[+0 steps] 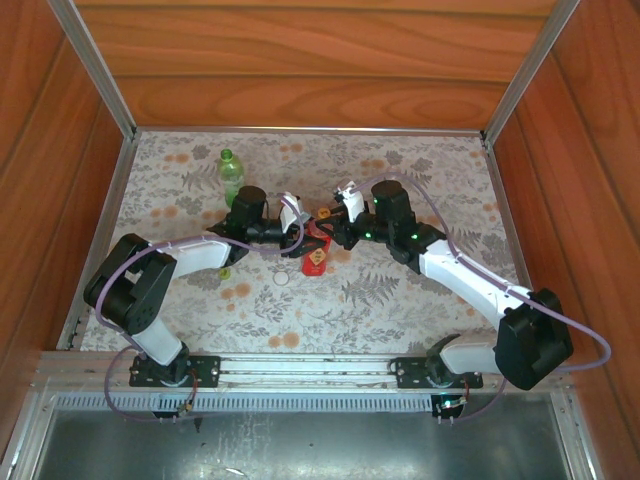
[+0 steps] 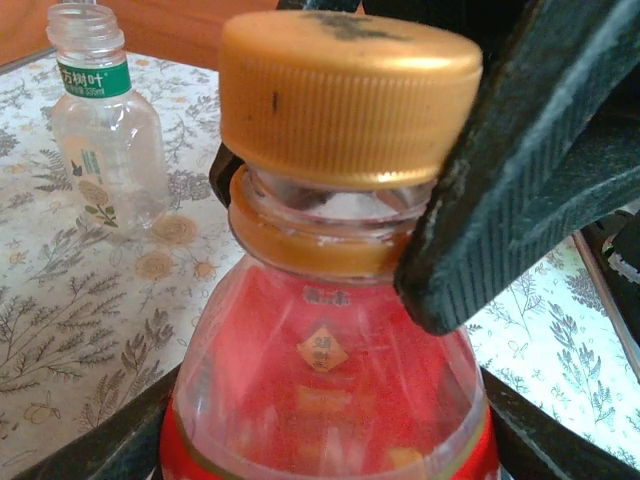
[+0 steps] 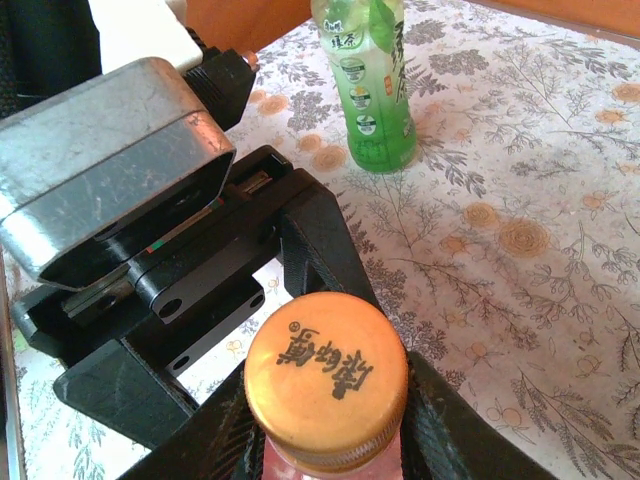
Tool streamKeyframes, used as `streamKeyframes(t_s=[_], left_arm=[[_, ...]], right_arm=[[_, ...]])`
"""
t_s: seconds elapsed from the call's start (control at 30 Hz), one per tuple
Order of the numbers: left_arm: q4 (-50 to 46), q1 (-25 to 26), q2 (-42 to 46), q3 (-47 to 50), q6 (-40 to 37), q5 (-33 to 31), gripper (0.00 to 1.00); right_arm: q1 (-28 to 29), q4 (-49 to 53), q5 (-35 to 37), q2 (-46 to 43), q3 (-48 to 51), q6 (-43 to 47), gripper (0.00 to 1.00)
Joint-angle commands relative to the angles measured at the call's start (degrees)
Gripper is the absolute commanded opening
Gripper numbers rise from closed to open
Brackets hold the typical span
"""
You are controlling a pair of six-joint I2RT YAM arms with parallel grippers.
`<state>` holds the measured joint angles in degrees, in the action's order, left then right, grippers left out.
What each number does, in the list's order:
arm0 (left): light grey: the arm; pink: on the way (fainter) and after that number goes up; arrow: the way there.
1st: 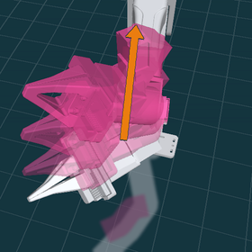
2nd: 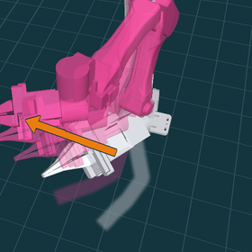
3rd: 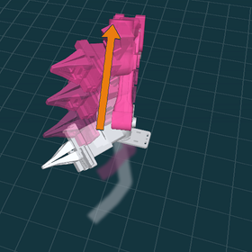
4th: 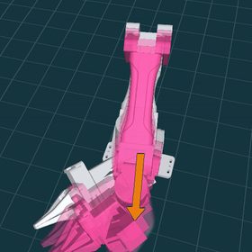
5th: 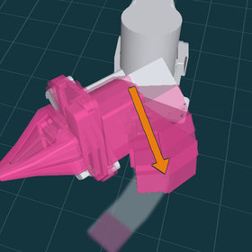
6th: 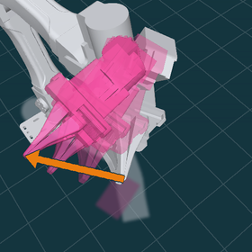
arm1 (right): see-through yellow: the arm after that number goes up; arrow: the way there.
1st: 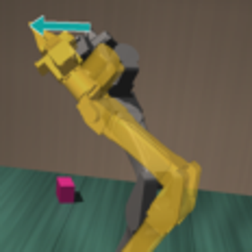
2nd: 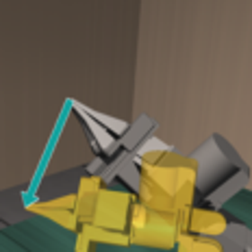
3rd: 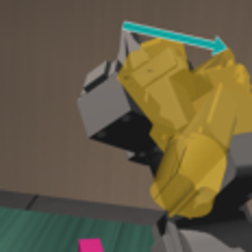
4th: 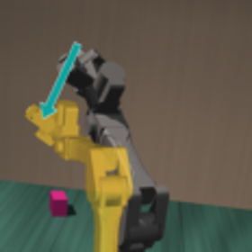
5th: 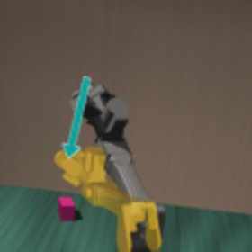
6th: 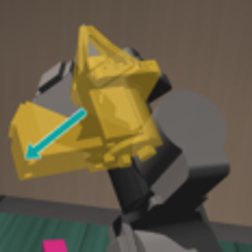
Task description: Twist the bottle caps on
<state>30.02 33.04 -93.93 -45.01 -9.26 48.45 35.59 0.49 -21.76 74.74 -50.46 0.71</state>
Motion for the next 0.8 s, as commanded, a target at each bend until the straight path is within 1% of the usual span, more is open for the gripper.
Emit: streamKeyframes(t_s=[0.0,0.07,0.1,0.17,0.27,0.4,0.47,0.53,0.63,0.7,0.77], left_arm=[[0.16,0.23,-0.74,0.28,-0.97,0.86,0.62],[0.13,0.21,-0.53,0.36,-1.00,0.86,0.64],[0.14,0.22,-0.43,0.37,-1.01,0.82,0.64],[0.15,0.22,-0.37,0.55,-1.11,0.56,0.64],[0.16,0.19,-0.43,0.59,-1.19,0.27,0.64],[0.20,0.13,-0.66,0.54,-1.42,-0.21,0.63],[0.15,0.18,-0.71,0.55,-1.50,-0.20,0.63],[0.17,0.18,-0.66,0.46,-1.62,-0.36,0.63],[0.20,0.15,-0.78,0.50,-1.94,-0.81,0.63],[0.13,0.19,-0.99,0.46,-2.32,-0.97,0.63],[0.16,0.24,-1.21,0.54,-2.94,-1.13,0.63]], right_arm=[[0.24,1.65,-3.37,0.04,-1.91,1.83,0.33],[0.19,1.70,-3.30,-0.03,-1.71,1.78,0.34],[0.24,1.71,-3.22,-0.03,-1.75,1.54,0.36],[0.23,1.79,-3.16,-0.25,-1.65,1.40,0.45],[0.24,2.00,-2.44,-1.27,-1.15,1.70,0.54],[0.21,3.16,-1.84,-3.46,-0.45,2.83,0.64],[0.20,4.17,-0.88,-5.00,-0.16,3.33,0.67],[0.22,5.31,-0.12,-6.65,0.14,3.58,0.68],[0.18,5.82,1.16,-9.61,0.18,1.56,0.68],[0.22,4.84,3.56,-10.81,0.11,-2.34,0.64],[0.09,5.78,7.92,-10.38,-1.84,-9.55,0.58]])
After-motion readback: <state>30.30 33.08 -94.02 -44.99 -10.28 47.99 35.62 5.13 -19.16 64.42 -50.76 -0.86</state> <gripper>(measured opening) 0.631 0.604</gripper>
